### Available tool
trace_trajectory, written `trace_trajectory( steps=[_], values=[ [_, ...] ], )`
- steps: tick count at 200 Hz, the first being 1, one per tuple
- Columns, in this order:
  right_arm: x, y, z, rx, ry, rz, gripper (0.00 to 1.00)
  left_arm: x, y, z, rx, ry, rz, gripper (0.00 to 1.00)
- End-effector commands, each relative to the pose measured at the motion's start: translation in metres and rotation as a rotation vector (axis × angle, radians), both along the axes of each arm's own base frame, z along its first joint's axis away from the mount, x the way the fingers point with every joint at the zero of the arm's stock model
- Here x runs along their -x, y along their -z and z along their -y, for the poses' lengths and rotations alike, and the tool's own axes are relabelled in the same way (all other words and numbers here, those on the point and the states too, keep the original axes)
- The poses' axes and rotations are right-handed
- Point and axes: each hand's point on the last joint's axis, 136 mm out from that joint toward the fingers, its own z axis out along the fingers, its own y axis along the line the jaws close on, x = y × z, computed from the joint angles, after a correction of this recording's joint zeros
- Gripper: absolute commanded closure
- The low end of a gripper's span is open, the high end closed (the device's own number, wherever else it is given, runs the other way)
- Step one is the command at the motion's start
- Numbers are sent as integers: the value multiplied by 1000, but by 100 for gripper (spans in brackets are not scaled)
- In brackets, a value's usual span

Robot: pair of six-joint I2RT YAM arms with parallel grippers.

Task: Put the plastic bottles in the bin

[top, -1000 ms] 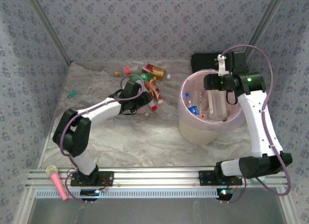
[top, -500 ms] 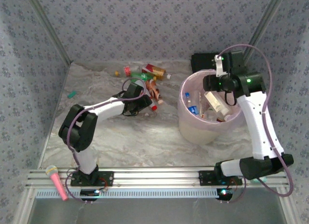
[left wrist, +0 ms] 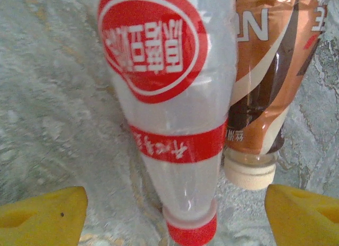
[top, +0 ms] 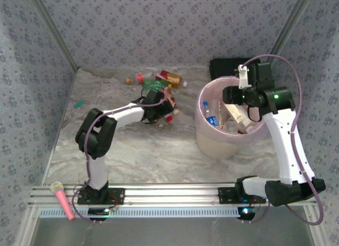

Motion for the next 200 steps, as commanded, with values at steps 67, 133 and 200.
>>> trace_trajectory(
  steps=[67, 133, 200],
  values=[
    [4, -21, -3, -50, -3, 76, 33, -6, 40, -17, -178, -32, -48, 29],
    [9, -23, -4, -61, -9, 82, 33, -3, 31, -33, -204, -68, -22, 54],
    [30, -48, -35, -273, -111, 147, 33, 9, -33, -58, -259, -28, 129, 61]
  ],
)
